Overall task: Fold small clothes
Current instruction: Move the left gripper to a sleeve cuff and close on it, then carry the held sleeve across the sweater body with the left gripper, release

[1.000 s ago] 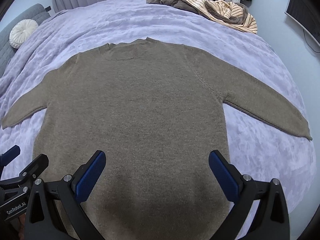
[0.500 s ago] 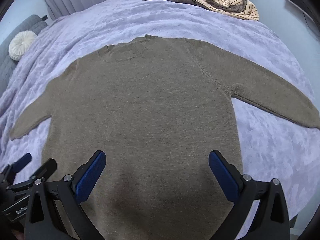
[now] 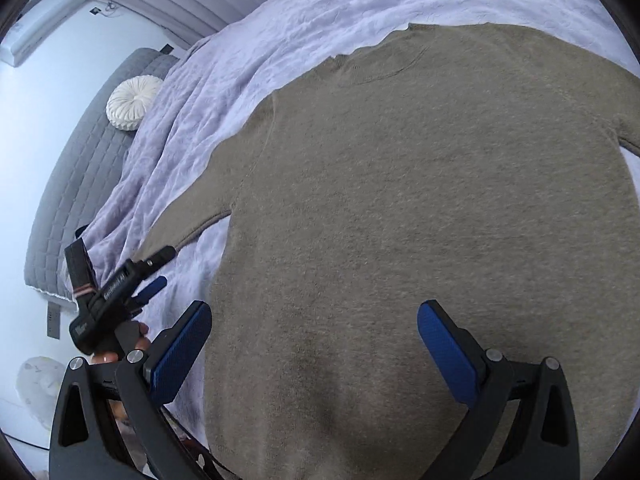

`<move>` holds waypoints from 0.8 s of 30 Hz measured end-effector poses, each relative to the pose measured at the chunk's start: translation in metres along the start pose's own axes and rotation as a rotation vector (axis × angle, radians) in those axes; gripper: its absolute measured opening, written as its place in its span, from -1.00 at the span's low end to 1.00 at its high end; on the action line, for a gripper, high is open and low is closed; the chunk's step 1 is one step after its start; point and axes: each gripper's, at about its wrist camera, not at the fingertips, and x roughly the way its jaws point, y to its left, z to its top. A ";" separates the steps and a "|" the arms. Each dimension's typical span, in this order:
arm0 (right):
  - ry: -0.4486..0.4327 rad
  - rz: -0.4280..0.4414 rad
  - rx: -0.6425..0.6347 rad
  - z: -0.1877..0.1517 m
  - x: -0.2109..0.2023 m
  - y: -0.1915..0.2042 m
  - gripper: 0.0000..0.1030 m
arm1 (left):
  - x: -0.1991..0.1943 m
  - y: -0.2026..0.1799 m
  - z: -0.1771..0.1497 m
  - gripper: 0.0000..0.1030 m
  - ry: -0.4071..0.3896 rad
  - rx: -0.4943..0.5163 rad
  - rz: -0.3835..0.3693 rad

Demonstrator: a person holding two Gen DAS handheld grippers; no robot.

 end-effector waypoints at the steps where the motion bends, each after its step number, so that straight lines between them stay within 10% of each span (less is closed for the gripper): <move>1: 0.010 -0.010 -0.006 -0.001 0.005 0.004 0.99 | 0.004 0.016 0.009 1.00 -0.007 -0.038 0.003; 9: 0.073 -0.054 -0.024 0.003 0.034 0.025 0.99 | 0.040 0.093 0.057 0.98 -0.033 -0.217 0.039; 14: 0.096 -0.061 -0.047 0.002 0.036 0.029 0.99 | 0.033 0.092 0.068 -0.53 -0.128 -0.231 0.023; 24: 0.006 0.015 -0.044 0.004 0.009 0.015 0.99 | -0.016 -0.041 0.085 -0.76 -0.274 0.097 -0.230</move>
